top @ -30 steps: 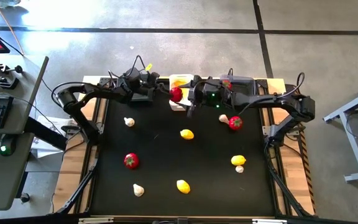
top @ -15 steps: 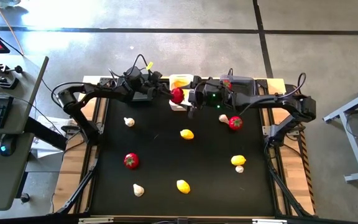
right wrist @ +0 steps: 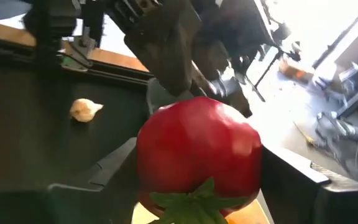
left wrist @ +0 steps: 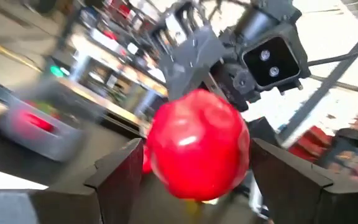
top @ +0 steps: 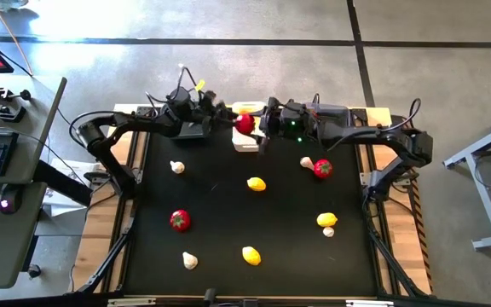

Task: Sort produce into baskets
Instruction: Put the red tomato into the transparent bin

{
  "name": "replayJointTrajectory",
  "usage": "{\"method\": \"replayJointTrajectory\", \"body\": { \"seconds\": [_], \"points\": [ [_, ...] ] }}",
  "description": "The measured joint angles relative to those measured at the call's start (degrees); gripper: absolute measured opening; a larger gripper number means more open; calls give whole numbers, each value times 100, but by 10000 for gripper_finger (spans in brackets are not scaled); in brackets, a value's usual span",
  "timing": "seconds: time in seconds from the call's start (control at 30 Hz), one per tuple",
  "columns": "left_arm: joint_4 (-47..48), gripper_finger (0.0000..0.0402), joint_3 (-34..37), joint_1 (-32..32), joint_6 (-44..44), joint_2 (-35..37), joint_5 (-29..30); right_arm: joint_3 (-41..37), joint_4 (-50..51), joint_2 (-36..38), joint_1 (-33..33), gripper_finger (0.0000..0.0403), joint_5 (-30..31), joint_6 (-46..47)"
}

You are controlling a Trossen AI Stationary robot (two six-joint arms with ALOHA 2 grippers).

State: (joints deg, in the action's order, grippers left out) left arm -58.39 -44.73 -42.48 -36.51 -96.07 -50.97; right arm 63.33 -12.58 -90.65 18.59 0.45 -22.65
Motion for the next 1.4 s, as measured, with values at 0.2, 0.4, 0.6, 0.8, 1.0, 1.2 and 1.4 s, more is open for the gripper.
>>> {"method": "replayJointTrajectory", "body": {
  "seconds": [0.2,0.4,0.6,0.8,1.0,1.2,1.4],
  "points": [
    [37,277,0,-440,417,0,-99,246,549,-2,345,255,176,375],
    [89,278,2,-667,972,0,-256,827,2551,120,637,254,942,828],
    [313,272,10,-693,1313,32,-358,1392,5403,260,1305,254,1156,2231],
    [310,253,11,-741,1420,42,-445,1278,6950,254,2318,254,1186,3396],
    [315,242,11,-743,1584,42,-445,994,6873,249,3173,254,991,3675],
    [321,241,12,-743,1772,42,-443,653,6522,245,3584,254,953,3705],
    [322,240,13,-743,1798,42,-379,538,6368,-54,3811,254,891,3531]
  ]
}}
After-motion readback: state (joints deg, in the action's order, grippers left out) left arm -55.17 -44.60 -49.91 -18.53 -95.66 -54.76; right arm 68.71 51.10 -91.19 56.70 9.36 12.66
